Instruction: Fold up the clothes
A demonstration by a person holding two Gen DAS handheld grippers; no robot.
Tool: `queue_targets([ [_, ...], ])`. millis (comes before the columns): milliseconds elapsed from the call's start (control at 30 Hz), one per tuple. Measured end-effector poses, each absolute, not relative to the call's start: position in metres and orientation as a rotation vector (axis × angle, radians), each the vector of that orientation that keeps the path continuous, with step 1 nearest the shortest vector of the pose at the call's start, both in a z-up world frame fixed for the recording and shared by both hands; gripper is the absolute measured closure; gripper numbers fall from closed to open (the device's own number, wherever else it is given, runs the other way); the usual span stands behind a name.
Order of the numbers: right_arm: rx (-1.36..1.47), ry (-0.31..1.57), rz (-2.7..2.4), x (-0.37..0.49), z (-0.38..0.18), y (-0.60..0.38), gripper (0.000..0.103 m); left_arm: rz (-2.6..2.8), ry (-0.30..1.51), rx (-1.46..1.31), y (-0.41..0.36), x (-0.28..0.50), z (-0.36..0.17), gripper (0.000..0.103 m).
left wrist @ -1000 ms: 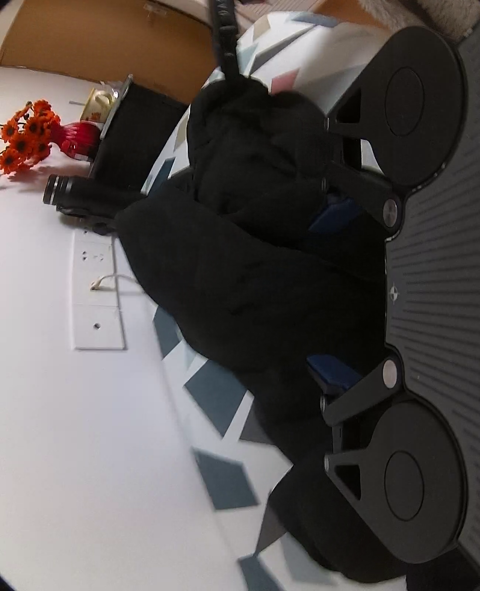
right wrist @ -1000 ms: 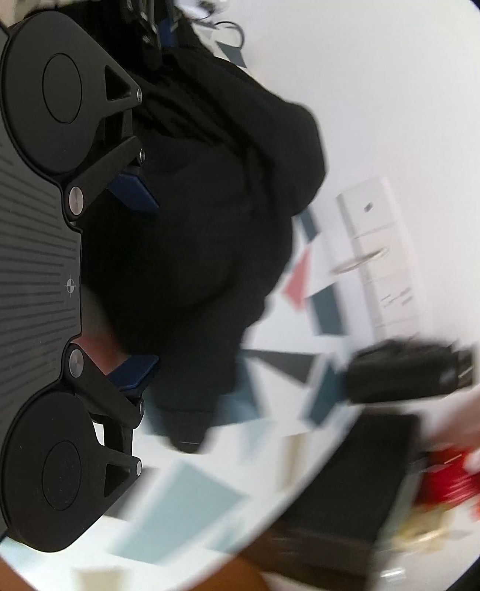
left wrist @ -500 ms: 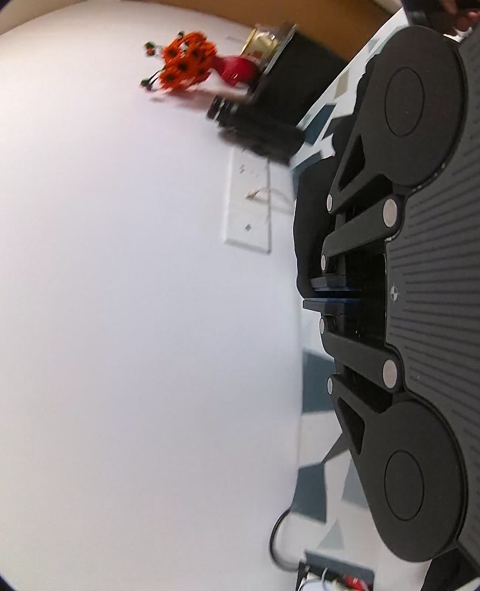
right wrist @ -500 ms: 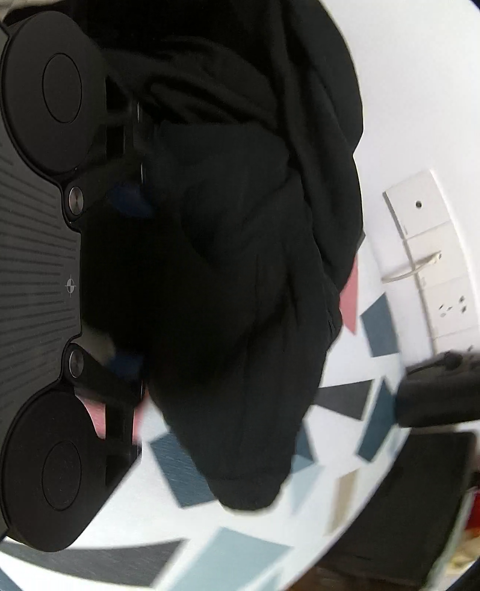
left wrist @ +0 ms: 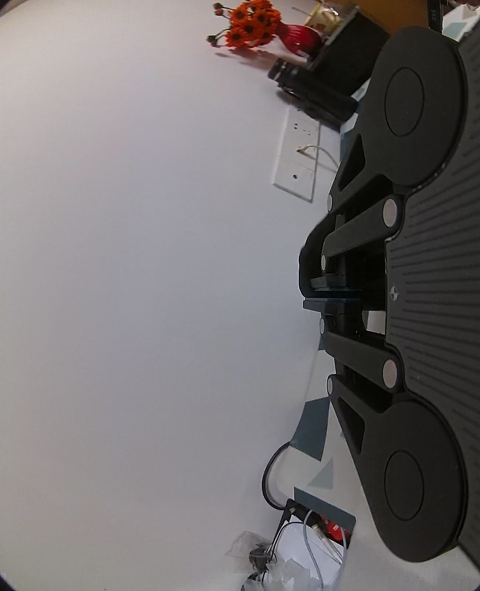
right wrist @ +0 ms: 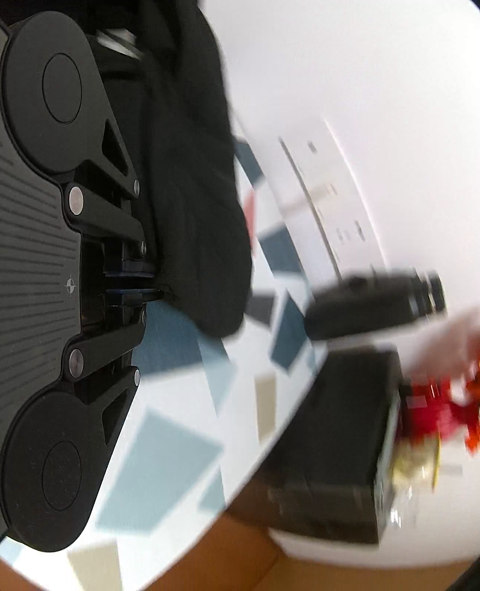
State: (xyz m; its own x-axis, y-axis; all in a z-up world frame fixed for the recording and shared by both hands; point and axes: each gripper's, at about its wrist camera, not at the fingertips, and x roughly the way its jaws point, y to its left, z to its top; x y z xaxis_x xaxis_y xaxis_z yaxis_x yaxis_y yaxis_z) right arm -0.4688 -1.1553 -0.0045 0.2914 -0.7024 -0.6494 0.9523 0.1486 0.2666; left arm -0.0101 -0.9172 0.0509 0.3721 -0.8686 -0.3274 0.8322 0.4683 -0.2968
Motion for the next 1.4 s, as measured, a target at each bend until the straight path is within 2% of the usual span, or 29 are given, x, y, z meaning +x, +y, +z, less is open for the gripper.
queue_targets([
  [100,0.743,0.446,-1.327,-0.482,-0.007,-1.154,0.097,-1.080,0.493,-0.083,-0.915,-0.009,0.044,0.100],
  [167,0.747,0.498,-1.356,-0.480,-0.011,-1.155,0.093,-1.070,0.520,-0.081,-0.914,-0.010,0.037,0.100],
  [233,0.707,0.490,-1.388,-0.477,-0.013,-1.158,0.073,-1.060,0.545,-0.076,-0.913,-0.011,0.029,0.100],
  [300,0.634,0.453,-1.376,-0.471,-0.005,-1.153,0.066,-1.052,0.565,-0.070,-0.912,-0.010,0.024,0.100],
  [400,0.528,0.440,-1.322,-0.454,0.004,-1.152,0.049,-1.049,0.579,-0.063,-0.910,-0.011,0.020,0.100],
  [567,0.501,0.437,-1.245,-0.431,0.010,-1.168,0.045,-1.045,0.587,-0.066,-0.908,-0.012,0.017,0.099],
  [733,0.531,0.490,-1.253,-0.418,-0.002,-1.206,0.033,-1.035,0.602,-0.049,-0.905,-0.015,0.013,0.099],
  [833,0.564,0.569,-1.227,-0.416,-0.022,-1.222,0.031,-1.029,0.625,-0.034,-0.900,-0.016,0.005,0.099],
  [967,0.598,0.678,-1.152,-0.421,-0.043,-1.213,0.036,-1.026,0.665,-0.010,-0.895,-0.022,-0.009,0.099],
  [1033,0.623,0.696,-1.136,-0.429,-0.047,-1.199,0.038,-1.020,0.688,0.000,-0.893,-0.025,-0.017,0.099],
  [1300,0.531,0.831,-1.135,-0.437,-0.054,-1.135,0.037,-1.012,0.778,0.029,-0.890,-0.038,-0.047,0.099],
  [1400,0.562,0.822,-1.131,-0.441,-0.051,-1.132,0.037,-1.010,0.805,0.035,-0.891,-0.041,-0.055,0.099],
])
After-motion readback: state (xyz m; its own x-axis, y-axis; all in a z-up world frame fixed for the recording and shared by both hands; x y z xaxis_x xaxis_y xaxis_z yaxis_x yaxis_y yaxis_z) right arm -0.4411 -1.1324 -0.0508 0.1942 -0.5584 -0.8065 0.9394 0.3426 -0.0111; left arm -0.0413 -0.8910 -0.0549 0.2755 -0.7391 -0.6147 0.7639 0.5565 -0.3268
